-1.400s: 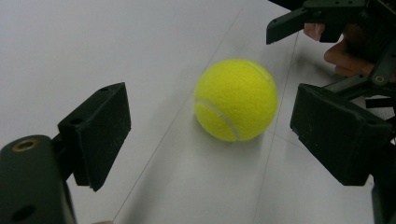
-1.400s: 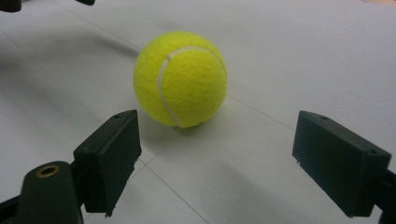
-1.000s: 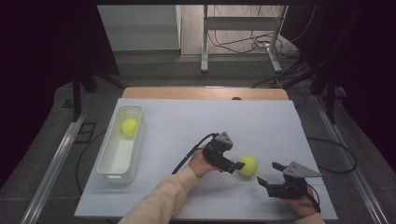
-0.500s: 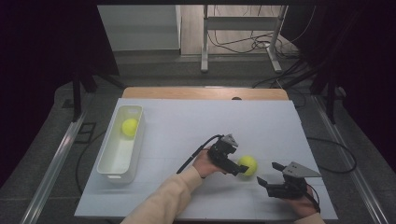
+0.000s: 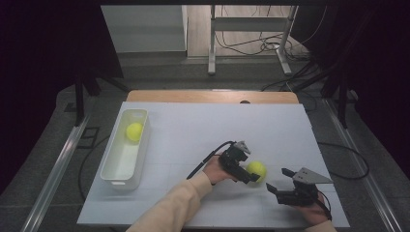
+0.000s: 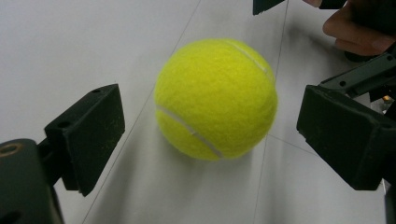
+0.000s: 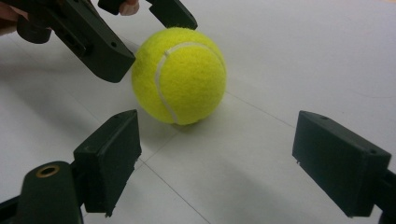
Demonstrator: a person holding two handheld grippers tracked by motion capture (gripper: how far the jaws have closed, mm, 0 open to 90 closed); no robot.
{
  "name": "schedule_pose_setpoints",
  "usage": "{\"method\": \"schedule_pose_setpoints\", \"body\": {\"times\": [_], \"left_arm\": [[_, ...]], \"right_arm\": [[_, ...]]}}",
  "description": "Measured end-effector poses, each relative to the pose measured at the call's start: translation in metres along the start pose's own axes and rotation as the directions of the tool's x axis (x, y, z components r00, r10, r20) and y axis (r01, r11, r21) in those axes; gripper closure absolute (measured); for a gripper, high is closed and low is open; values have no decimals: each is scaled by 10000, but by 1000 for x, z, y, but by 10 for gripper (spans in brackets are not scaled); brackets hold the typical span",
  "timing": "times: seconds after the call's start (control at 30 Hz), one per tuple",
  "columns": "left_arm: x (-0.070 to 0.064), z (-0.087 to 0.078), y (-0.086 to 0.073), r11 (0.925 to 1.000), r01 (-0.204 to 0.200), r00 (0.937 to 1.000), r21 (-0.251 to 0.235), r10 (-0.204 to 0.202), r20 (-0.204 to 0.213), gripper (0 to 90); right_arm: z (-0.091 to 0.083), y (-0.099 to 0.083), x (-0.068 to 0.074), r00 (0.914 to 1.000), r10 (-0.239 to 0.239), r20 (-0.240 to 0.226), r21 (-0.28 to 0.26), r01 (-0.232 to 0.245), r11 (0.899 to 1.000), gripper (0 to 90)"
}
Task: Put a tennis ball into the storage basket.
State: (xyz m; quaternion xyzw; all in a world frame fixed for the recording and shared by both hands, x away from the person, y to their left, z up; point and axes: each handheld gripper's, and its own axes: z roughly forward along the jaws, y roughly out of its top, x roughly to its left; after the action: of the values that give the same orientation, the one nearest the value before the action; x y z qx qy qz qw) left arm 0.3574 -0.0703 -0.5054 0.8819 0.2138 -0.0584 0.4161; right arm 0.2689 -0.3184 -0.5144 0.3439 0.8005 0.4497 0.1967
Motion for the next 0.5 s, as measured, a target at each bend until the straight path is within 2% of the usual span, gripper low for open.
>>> {"method": "schedule_pose_setpoints", "body": {"times": [0.23, 0.3, 0.5], "left_arm": [[2, 6, 3, 9997, -89, 9998, 221, 85, 182, 86], [3, 9, 4, 9998, 143, 9993, 110, -147, 340, 89], [5, 13, 3, 9997, 112, 9993, 230, -121, 365, 133]], "right_arm": [[0, 0, 0, 10000, 11, 9, 17, -11, 10000, 160], [0, -1, -1, 10000, 33, 28, 68, -33, 10000, 160], [0, -1, -1, 10000, 86, 42, 160, -87, 9998, 160]]}}
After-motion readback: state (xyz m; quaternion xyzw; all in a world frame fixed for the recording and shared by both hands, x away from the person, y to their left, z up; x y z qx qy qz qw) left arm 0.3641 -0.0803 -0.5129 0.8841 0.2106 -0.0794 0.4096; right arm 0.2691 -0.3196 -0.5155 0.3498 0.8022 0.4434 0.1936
